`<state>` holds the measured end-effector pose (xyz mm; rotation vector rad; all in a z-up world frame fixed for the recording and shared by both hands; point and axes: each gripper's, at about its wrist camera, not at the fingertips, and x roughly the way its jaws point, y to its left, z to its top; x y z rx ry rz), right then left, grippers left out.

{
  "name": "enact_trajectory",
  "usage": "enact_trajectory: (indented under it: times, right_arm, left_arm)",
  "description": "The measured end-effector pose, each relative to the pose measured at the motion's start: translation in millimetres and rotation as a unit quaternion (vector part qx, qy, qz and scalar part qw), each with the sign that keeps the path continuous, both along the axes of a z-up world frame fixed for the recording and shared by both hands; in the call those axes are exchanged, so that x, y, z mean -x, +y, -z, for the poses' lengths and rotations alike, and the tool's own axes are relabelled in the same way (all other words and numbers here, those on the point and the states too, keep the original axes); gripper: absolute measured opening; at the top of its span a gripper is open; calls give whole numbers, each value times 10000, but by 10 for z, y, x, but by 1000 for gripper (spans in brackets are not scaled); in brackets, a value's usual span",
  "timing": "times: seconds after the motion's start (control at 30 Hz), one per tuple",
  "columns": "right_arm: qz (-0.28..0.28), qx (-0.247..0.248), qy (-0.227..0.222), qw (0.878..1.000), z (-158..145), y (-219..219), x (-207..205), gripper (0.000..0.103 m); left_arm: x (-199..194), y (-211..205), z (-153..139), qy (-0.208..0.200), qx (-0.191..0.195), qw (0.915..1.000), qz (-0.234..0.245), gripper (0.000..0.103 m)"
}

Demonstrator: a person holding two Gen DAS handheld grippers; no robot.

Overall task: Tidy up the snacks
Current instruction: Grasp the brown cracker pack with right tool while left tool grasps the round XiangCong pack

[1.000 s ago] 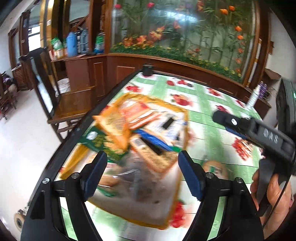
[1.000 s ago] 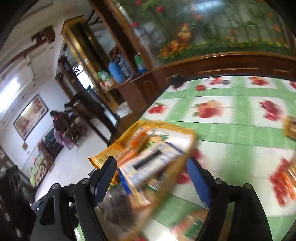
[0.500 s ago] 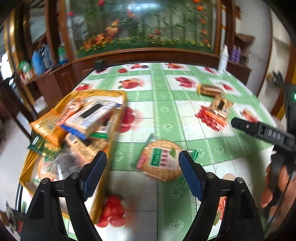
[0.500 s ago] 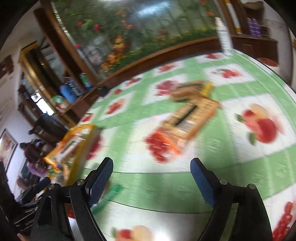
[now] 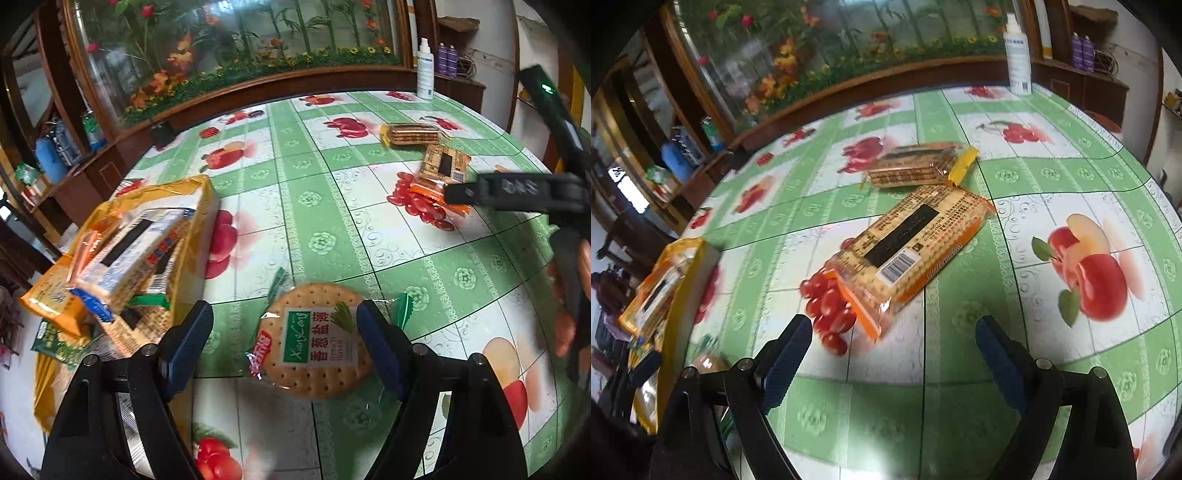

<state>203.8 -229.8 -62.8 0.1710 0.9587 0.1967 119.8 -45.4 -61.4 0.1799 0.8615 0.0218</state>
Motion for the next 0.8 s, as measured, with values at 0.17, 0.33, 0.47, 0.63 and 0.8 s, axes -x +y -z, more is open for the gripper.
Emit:
enact_trajectory:
  times: [0.17, 0.33, 0.47, 0.63, 0.8]
  right_arm:
    - [575, 66, 176, 9982, 15, 15, -253, 94]
    - [1015, 296, 380, 9937, 31, 121, -504, 102]
    - [903, 1049, 389, 9896, 104, 368, -625, 103]
    - [487, 1221, 186, 9911, 110, 469, -577, 103]
    - [266, 1218, 218, 9920, 105, 429, -545, 103]
  left_arm:
    - [-56, -29, 55, 192, 289, 9989, 327, 80]
    - [-73, -2, 58, 177, 355, 9986, 349, 82]
    - [-54, 44, 51, 219, 398, 9982, 379, 82]
    - [-10, 76, 61, 544, 653, 9926, 862, 82]
    - [-86, -12, 234, 1107, 514, 9858, 1150, 101]
